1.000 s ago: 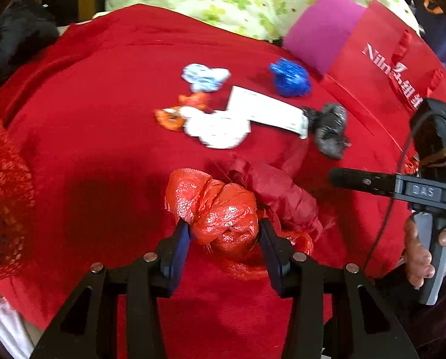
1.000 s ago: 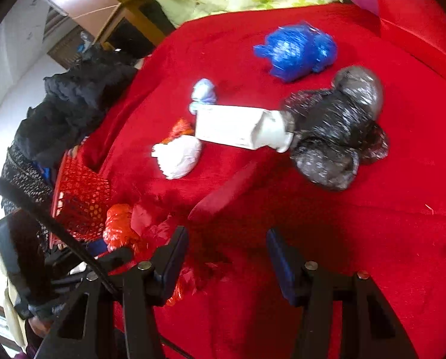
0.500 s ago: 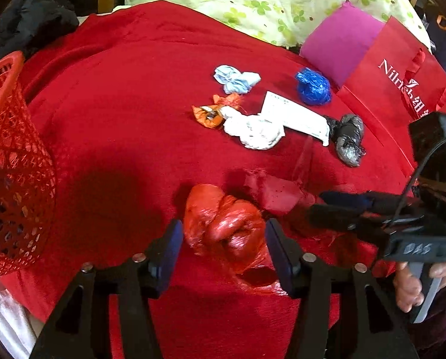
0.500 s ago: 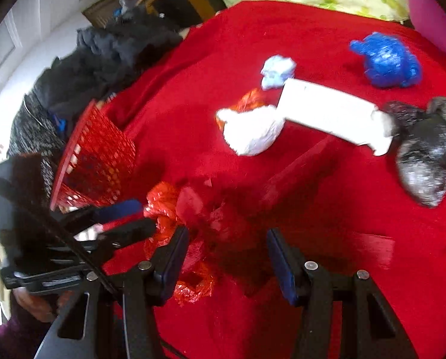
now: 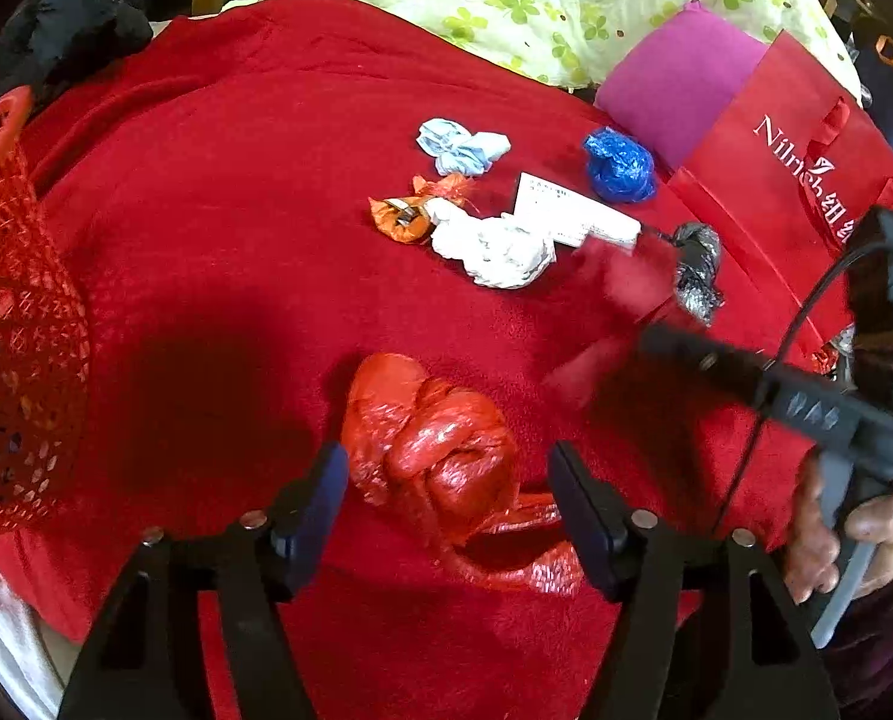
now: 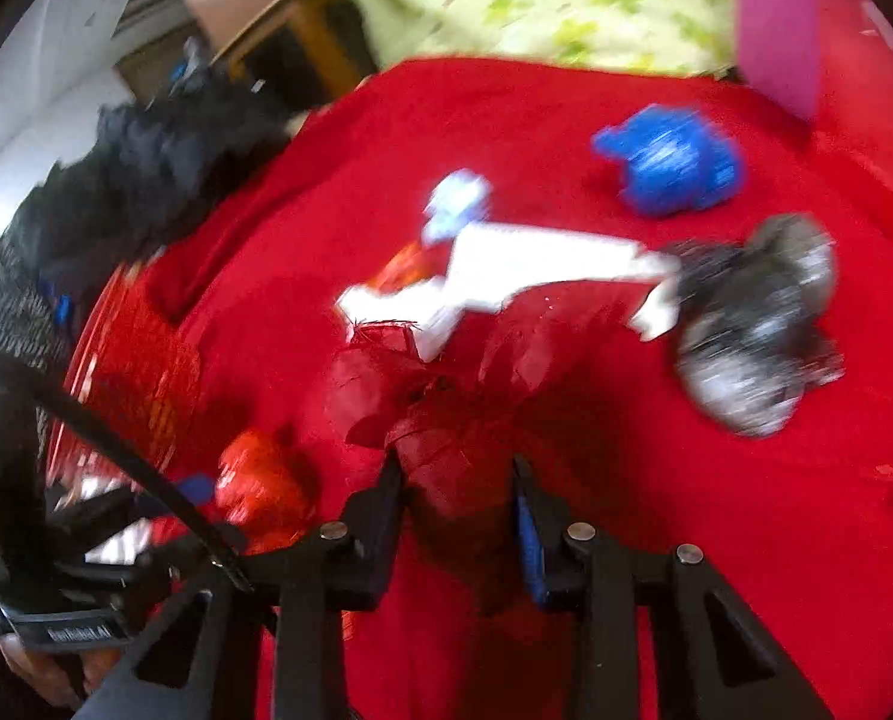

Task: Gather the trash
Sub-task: 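Grasp the red ribbon bow with the right tool, then carry the red bag and ribbon to the basket and open both tools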

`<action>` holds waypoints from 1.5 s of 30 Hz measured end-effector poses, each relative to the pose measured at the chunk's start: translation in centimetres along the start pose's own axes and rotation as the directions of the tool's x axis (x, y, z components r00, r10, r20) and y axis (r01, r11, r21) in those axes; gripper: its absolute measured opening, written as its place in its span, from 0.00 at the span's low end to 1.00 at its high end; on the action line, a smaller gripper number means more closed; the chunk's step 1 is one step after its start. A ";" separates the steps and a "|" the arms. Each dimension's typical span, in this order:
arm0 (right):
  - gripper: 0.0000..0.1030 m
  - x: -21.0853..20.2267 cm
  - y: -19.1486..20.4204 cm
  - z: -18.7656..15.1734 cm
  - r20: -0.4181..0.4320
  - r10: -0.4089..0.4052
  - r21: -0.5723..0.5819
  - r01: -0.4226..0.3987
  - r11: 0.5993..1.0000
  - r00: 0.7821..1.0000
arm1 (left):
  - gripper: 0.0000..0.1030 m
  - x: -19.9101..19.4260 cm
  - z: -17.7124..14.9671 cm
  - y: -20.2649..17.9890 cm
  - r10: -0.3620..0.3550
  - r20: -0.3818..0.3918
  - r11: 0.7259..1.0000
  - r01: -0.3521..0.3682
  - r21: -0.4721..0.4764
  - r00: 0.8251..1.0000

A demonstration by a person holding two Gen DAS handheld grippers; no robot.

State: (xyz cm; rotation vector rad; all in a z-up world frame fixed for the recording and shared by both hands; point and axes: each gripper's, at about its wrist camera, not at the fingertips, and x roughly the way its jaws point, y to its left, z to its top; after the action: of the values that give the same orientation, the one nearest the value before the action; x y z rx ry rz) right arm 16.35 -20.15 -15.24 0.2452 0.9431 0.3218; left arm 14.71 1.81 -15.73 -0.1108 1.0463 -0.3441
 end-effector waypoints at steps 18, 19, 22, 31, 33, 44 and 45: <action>0.34 -3.9 2.3 1.1 0.205 0.096 0.006 -0.100 0.995 0.974 | 0.45 -6.3 0.8 -2.2 0.135 0.214 0.985 -0.153 0.073 0.968; 0.34 -4.0 2.7 1.1 0.215 0.101 -0.001 -0.103 0.995 0.971 | 0.45 -7.2 0.9 -2.3 0.144 0.235 0.983 -0.167 0.082 0.961; 0.34 -4.6 4.2 1.1 0.240 0.118 -0.033 -0.113 0.993 0.964 | 0.45 -9.8 0.7 -2.6 0.153 0.290 0.977 -0.189 0.099 0.945; 0.34 -5.0 9.8 0.9 0.265 0.197 -0.160 -0.159 0.974 0.944 | 0.45 -17.9 -0.4 0.5 0.180 0.410 0.973 -0.223 0.057 0.894; 0.34 -4.8 11.4 1.3 0.260 0.224 -0.179 -0.181 0.967 0.939 | 0.45 -20.2 -0.6 2.3 0.209 0.439 0.970 -0.242 0.021 0.874; 0.34 -3.1 24.9 4.0 0.236 0.342 -0.346 -0.250 0.904 0.910 | 0.45 -24.8 -0.5 11.1 0.390 0.484 0.919 -0.363 -0.153 0.783; 0.34 -2.7 26.2 4.3 0.232 0.346 -0.359 -0.250 0.899 0.909 | 0.45 -24.7 -0.5 11.8 0.403 0.479 0.914 -0.370 -0.166 0.780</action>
State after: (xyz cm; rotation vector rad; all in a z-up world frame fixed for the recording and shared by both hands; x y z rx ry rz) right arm 14.14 2.79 -1.81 0.1313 0.5460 0.7019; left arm 5.75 21.13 1.53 -0.0346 0.5313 0.1002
